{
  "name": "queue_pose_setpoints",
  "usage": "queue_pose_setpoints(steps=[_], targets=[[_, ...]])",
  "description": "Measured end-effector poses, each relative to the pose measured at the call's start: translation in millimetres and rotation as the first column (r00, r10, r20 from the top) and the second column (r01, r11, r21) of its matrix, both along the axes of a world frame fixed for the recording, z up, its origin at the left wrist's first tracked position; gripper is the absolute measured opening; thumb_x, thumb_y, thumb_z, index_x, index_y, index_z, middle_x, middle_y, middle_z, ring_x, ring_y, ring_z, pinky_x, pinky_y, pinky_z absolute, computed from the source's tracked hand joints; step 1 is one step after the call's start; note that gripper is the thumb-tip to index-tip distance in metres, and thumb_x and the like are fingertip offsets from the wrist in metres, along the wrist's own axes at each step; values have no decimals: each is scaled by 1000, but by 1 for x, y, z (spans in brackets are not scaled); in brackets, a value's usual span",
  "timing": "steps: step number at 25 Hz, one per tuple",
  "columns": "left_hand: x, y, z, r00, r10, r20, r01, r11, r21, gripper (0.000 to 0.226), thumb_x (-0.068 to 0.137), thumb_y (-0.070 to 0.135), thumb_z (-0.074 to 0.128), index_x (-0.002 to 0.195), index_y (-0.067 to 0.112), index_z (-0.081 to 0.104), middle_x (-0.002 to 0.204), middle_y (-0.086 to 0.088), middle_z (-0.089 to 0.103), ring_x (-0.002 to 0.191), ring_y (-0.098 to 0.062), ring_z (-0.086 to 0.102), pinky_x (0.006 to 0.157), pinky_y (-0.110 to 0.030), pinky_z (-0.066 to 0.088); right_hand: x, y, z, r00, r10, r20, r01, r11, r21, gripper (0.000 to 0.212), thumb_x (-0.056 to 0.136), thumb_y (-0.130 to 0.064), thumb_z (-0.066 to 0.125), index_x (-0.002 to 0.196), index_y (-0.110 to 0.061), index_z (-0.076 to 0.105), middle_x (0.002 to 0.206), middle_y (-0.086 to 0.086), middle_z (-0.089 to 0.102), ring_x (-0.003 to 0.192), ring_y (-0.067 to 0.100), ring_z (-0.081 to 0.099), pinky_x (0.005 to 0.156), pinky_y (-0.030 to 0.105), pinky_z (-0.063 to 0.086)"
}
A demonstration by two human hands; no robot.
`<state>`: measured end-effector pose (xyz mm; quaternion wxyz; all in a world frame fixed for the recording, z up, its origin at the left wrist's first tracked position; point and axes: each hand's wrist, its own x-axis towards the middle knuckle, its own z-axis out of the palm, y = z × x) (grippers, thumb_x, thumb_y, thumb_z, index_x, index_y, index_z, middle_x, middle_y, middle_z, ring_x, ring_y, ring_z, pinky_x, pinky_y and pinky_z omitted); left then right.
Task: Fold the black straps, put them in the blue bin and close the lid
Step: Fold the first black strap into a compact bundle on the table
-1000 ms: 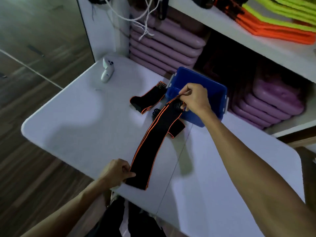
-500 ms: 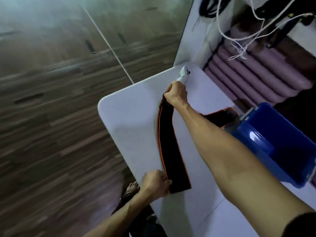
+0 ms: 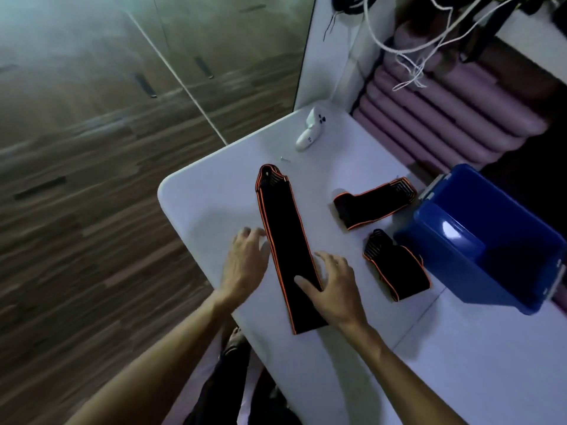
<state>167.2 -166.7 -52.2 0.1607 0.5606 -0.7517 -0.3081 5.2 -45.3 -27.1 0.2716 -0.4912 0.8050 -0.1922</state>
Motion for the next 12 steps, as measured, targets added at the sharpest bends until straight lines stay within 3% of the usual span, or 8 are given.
queue_pose_setpoints(steps=[2, 5, 8, 12], targets=[[-28, -38, -6, 999, 2, 33, 0, 999, -49, 38, 90, 29, 59, 122, 11, 53, 118, -15, 52, 106, -34, 50, 93, -43, 41, 15, 24, -2, 996, 29, -83, -22, 996, 90, 96, 69, -83, 56, 146, -30, 31, 131, 1, 45, 118, 23, 42, 90, 39, 47], [-58, -90, -5, 963, 264, -46, -258, 960, 106, 47, 87, 32, 62, 123, 5, 48, 122, -19, 52, 112, -37, 50, 96, -43, 39, 33, 29, -7, 981, 27, -190, -9, 995, 97, 113, 62, -84, 57, 153, -29, 18, 131, 5, 44, 116, 26, 43, 87, 40, 47], [-66, -120, -7, 926, 377, 1, -373, 916, 144, 43, 85, 29, 67, 116, 3, 53, 122, -18, 54, 112, -34, 52, 94, -38, 39, 39, 34, -20, 957, 25, -289, -5, 998, 70, 109, 66, -74, 62, 154, -30, 14, 132, 9, 45, 115, 27, 45, 83, 40, 49], [-61, -135, -15, 918, 395, -39, -384, 910, 159, 25, 78, 21, 75, 97, 8, 67, 107, -12, 68, 99, -28, 63, 87, -33, 48, 42, 42, -32, 950, -13, -311, 16, 1000, 7, 90, 73, -58, 66, 150, -26, 30, 133, 12, 48, 111, 29, 50, 81, 40, 52]])
